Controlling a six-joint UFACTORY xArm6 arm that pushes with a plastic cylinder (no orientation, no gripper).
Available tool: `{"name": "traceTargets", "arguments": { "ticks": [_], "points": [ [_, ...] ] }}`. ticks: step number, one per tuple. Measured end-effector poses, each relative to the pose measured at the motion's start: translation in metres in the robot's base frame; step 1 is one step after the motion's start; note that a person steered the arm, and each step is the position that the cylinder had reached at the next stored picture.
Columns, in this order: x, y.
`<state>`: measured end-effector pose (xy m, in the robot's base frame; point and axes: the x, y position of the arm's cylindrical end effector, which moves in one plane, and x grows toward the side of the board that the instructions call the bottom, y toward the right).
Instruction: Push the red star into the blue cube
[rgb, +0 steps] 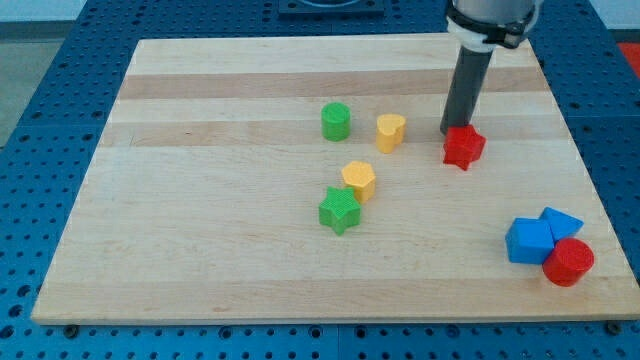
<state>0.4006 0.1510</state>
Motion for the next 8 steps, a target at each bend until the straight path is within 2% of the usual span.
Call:
{"name": "traceTargets", "arguments": {
  "ticks": [5,8],
  "points": [
    [0.102,0.008],
    [0.108,0.037]
  ]
}}
